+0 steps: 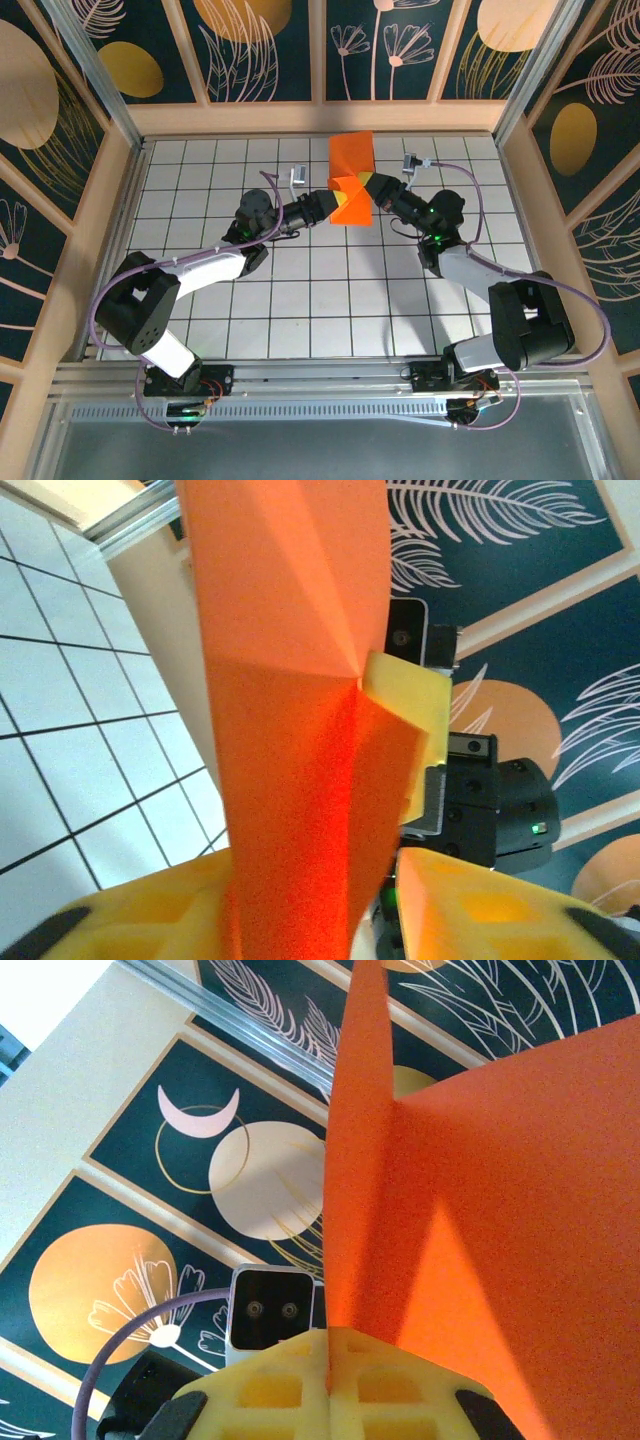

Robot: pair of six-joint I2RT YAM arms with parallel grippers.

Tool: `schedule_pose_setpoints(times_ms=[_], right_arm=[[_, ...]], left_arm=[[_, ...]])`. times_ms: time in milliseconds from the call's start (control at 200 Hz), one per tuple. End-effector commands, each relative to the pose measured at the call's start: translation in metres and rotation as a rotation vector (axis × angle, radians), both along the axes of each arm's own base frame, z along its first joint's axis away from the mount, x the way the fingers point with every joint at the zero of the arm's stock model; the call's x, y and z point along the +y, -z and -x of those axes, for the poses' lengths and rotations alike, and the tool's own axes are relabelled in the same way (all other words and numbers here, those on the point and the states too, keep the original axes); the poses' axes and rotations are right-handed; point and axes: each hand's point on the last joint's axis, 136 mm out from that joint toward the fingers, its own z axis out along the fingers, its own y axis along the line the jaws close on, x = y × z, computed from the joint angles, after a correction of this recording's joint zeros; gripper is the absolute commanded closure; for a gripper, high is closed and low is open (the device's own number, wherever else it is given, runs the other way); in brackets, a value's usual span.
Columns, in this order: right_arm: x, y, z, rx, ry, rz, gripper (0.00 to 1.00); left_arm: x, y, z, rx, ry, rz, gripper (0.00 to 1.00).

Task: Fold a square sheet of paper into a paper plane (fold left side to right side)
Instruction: Turn over the paper at the center of the table.

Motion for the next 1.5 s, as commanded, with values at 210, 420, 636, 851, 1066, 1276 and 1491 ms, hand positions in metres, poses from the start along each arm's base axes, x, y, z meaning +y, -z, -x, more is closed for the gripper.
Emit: schedule_pose_setpoints(times_ms=[210, 420, 636, 851, 1066, 1276, 1491], right_arm=[[0.001, 0.002, 0.003, -0.015, 0.001, 0.019, 0.81], [-0.006, 0.013, 0.001, 0.0, 0.064, 0.113, 0.69], [-0.032, 0.035, -0.008, 0.038, 0.24, 0.324, 0.54], [-0.087, 0.073, -0.013, 0.15, 0.519, 0.631, 0.4], [-0.14, 0.109, -0.006, 0.299, 0.744, 0.8, 0.23], [-0.159, 0.118, -0.003, 0.337, 0.822, 0.824, 0.02], [-0.167, 0.119, -0.004, 0.349, 0.846, 0.825, 0.01]], left_arm=[[0.002, -0.015, -0.001, -0.064, -0.024, -0.017, 0.81], [0.005, -0.012, 0.0, -0.072, -0.04, -0.063, 0.89], [0.01, 0.007, -0.003, -0.072, -0.071, -0.213, 0.97], [0.036, 0.065, -0.015, -0.023, -0.147, -0.623, 1.0], [0.085, 0.111, -0.018, 0.03, -0.264, -1.114, 1.0], [0.113, 0.111, -0.01, -0.006, -0.383, -1.471, 1.0], [0.114, 0.124, 0.012, -0.033, -0.42, -1.777, 1.0]])
